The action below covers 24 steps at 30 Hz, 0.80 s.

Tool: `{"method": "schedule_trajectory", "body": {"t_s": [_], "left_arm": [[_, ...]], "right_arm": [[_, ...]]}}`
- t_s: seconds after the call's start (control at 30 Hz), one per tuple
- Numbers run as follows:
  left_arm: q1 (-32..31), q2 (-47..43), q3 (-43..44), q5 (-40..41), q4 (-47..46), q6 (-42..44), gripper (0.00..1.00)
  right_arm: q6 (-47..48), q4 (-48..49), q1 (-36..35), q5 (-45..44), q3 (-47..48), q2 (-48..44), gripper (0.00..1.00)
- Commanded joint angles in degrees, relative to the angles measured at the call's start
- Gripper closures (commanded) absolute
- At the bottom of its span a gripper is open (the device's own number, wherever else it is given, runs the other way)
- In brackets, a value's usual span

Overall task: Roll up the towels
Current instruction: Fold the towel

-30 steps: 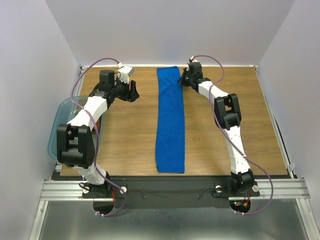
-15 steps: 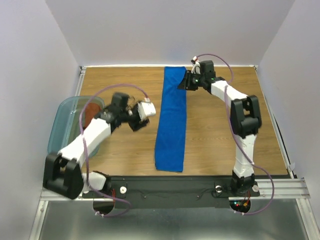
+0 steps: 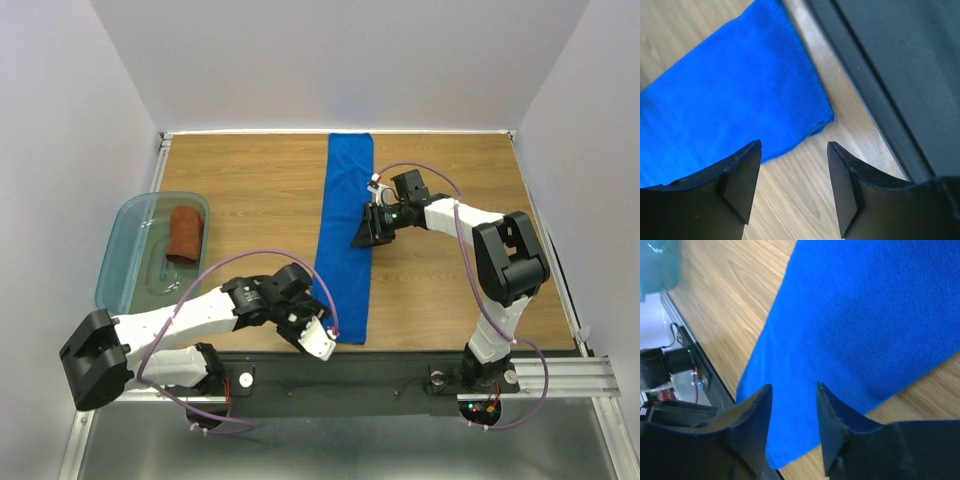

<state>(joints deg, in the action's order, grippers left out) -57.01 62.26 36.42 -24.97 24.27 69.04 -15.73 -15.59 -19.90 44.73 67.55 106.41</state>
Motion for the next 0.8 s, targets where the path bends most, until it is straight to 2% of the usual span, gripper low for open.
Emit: {"method": "schedule_trajectory", "body": {"t_s": [0.0,0.07,0.23,0.33,0.77], "left_arm": [[-4.8,2.2,-0.8,2.9,-3.0,3.2,0.34],[-6.8,3.3,-1.6,4.0,-4.5,4.7,0.35],[-10.1,8.4,-1.4,6.1,-9.0,3.1,0.37],[-10.7,10.1,-0.3,6.1,-10.9,0.4,0.37],[-11.1,19.6,2.6,5.9,-13.3,-5.7,0.5]], "right_arm": [[4.6,-1.7,0.5,1.2,0.5,-3.7,0.5],[5.8,-2.6,0.6,1.6,0.7,-4.0,0.46],[6.4,-3.2,0.5,2.3,1.3,-3.8,0.45],[6.6,-3.6,0.5,2.3,1.3,-3.6,0.45],[7.0,-4.0,0.6,1.1,1.3,-2.6,0.45]]}}
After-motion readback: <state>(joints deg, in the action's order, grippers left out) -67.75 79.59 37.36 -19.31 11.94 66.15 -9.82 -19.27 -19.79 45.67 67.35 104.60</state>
